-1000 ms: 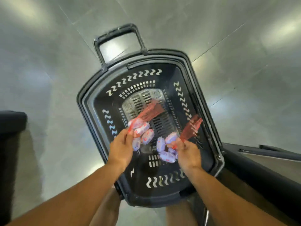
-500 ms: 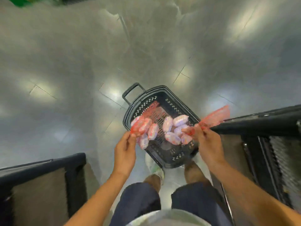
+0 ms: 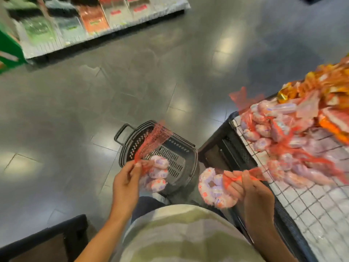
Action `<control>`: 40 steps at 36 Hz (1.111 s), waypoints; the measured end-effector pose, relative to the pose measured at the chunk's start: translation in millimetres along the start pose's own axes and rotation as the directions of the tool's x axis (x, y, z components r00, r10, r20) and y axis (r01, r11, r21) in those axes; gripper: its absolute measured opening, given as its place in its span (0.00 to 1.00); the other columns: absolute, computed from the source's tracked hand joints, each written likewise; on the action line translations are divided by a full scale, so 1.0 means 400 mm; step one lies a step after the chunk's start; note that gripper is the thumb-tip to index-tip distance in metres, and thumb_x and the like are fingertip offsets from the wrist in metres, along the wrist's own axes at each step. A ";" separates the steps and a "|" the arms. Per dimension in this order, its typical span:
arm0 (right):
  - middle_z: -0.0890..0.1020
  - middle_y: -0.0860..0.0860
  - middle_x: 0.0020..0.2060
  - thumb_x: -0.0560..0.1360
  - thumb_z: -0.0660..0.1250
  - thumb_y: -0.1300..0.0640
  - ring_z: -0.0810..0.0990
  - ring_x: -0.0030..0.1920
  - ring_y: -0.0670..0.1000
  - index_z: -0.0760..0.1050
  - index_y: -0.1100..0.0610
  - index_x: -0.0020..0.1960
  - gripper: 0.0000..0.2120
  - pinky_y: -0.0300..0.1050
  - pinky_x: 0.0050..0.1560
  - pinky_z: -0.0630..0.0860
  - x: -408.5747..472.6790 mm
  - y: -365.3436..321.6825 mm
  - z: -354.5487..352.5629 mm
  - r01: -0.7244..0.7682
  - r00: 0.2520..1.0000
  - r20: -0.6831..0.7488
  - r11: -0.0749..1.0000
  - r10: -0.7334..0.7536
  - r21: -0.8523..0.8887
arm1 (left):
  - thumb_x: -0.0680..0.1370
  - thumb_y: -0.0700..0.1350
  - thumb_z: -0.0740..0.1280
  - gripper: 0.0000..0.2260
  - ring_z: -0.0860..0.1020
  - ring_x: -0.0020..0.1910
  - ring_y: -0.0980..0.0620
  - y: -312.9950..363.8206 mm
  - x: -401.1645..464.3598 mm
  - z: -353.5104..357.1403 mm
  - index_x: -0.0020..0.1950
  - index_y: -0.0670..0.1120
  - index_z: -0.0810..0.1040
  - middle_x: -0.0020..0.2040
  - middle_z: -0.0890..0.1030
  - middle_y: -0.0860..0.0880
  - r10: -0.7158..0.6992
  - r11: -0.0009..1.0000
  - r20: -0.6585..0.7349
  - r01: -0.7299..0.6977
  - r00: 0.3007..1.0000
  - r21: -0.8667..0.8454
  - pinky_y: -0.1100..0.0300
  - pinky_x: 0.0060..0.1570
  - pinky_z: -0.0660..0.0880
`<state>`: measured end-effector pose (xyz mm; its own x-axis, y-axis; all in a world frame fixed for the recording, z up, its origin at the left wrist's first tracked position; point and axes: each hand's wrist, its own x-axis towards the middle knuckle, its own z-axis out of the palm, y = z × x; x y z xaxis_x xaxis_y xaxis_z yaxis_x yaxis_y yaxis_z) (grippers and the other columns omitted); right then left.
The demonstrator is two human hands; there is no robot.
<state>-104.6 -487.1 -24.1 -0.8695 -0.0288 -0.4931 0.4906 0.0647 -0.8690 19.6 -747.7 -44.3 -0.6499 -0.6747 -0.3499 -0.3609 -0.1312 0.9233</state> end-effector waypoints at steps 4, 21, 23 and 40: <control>0.88 0.58 0.47 0.82 0.61 0.48 0.88 0.51 0.57 0.86 0.57 0.50 0.18 0.42 0.47 0.83 -0.032 -0.059 -0.118 0.053 0.999 -0.014 0.997 -0.053 0.049 | 0.83 0.50 0.61 0.11 0.84 0.54 0.52 0.076 -0.038 0.126 0.55 0.51 0.84 0.53 0.86 0.51 0.090 0.996 0.094 -0.092 0.991 0.020 0.62 0.52 0.81; 0.88 0.53 0.44 0.78 0.65 0.47 0.88 0.46 0.52 0.86 0.56 0.45 0.16 0.38 0.42 0.82 0.043 -0.271 -0.561 0.118 0.986 -0.139 0.971 -0.090 0.210 | 0.84 0.46 0.61 0.11 0.84 0.54 0.49 0.224 -0.210 0.684 0.54 0.48 0.83 0.52 0.87 0.49 0.213 0.971 0.321 -0.235 0.923 0.031 0.62 0.50 0.80; 0.88 0.54 0.47 0.78 0.65 0.46 0.88 0.48 0.52 0.85 0.58 0.48 0.17 0.38 0.45 0.83 0.080 -0.288 -0.595 0.128 0.988 -0.112 0.970 -0.106 0.209 | 0.84 0.47 0.61 0.11 0.85 0.54 0.50 0.227 -0.232 0.722 0.54 0.50 0.84 0.53 0.86 0.50 0.209 0.972 0.332 -0.231 0.920 0.029 0.61 0.51 0.80; 0.81 0.60 0.59 0.84 0.61 0.47 0.85 0.50 0.46 0.74 0.66 0.68 0.24 0.40 0.52 0.80 0.388 -0.240 -0.635 0.002 0.993 -0.112 0.931 0.041 0.364 | 0.84 0.45 0.62 0.11 0.84 0.55 0.50 0.232 -0.254 0.848 0.53 0.47 0.84 0.52 0.87 0.49 0.152 0.986 0.268 -0.164 0.951 0.022 0.49 0.59 0.78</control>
<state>-301.0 -244.3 -6.6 -0.8493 0.0858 -0.5208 0.4757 -0.3033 -0.8257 -174.7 -445.1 23.3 -0.8524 -0.4674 -0.2346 -0.2640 -0.0027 0.9645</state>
